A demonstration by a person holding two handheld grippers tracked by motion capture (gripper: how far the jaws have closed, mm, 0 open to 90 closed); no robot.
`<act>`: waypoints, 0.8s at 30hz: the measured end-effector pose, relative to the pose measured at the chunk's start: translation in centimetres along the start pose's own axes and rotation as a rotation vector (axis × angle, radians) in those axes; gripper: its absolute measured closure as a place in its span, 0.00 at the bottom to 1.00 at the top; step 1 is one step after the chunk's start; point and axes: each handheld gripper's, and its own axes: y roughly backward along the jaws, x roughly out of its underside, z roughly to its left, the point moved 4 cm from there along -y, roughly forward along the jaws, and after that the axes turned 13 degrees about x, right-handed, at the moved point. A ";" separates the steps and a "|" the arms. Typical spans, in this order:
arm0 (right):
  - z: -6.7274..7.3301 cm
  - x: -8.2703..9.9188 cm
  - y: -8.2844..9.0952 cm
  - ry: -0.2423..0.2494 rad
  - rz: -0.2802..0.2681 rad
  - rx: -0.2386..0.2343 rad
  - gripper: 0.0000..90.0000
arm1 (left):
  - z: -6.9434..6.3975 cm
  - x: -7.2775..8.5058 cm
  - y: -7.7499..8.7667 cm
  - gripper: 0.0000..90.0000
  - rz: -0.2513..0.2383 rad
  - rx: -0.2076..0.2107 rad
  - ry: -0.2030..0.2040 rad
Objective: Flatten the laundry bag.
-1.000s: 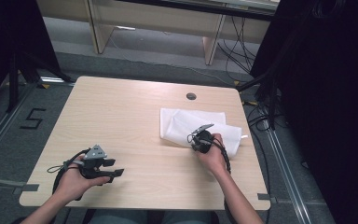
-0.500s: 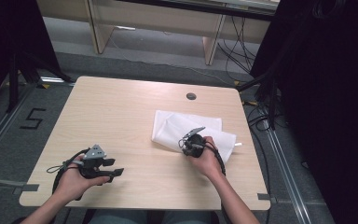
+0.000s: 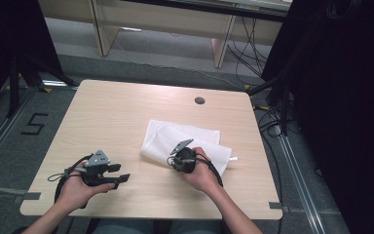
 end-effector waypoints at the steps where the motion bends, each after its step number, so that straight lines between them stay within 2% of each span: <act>1: 0.0 0.0 0.0 0.000 0.000 0.000 0.95 | 0.0 0.0 0.0 0.50 0.000 0.000 0.000; 2: 0.8 -0.4 -0.1 0.035 -0.017 -0.021 0.96 | 0.0 -0.1 0.1 0.50 -0.006 -0.001 -0.003; 3: 0.8 -0.4 -0.1 0.035 -0.017 -0.021 0.96 | 0.0 -0.1 0.1 0.51 -0.006 -0.001 -0.003; 4: 1.7 -0.8 0.0 0.050 -0.023 -0.031 0.96 | -0.1 -0.2 0.2 0.51 -0.016 -0.005 -0.007; 6: 2.2 -0.9 0.1 0.067 -0.026 -0.045 0.96 | -0.1 -0.3 0.3 0.52 -0.024 0.002 -0.010; 8: 3.0 -1.1 0.2 0.092 -0.033 -0.059 0.96 | -0.1 -0.6 0.4 0.55 -0.046 -0.011 -0.007; 12: 4.6 -1.3 0.6 0.150 -0.045 -0.101 0.95 | -0.2 -0.9 0.8 0.57 -0.076 -0.031 -0.024; 14: 5.1 -1.4 0.8 0.155 -0.044 -0.109 0.93 | -0.2 -1.0 0.8 0.58 -0.083 -0.031 -0.027; 15: 5.5 -1.6 1.2 0.178 -0.044 -0.137 0.84 | -0.4 -1.2 0.9 0.60 -0.097 -0.031 -0.035; 16: 5.5 -1.8 1.5 0.178 -0.069 -0.144 0.80 | -0.5 -1.3 0.9 0.61 -0.094 -0.030 -0.046; 19: 4.7 -2.7 2.9 0.089 -0.127 -0.170 0.67 | -0.9 -1.5 0.8 0.69 -0.088 -0.005 -0.056; 20: 4.7 -2.7 2.9 0.089 -0.127 -0.170 0.67 | -0.9 -1.5 0.8 0.71 -0.088 -0.005 -0.056; 21: 3.2 -3.2 3.9 0.034 -0.144 -0.124 0.62 | -1.2 -1.6 0.6 0.75 -0.082 0.003 -0.061; 22: 3.2 -3.2 3.9 0.034 -0.144 -0.124 0.62 | -1.4 -1.7 0.4 0.75 -0.072 0.010 -0.068; 23: 1.3 -3.4 4.1 0.008 -0.150 -0.051 0.60 | -1.5 -1.8 0.3 0.79 -0.063 0.014 -0.075; 24: 0.0 -3.4 4.1 -0.031 -0.145 -0.027 0.59 | -1.7 -2.1 -0.2 0.82 -0.047 0.020 -0.095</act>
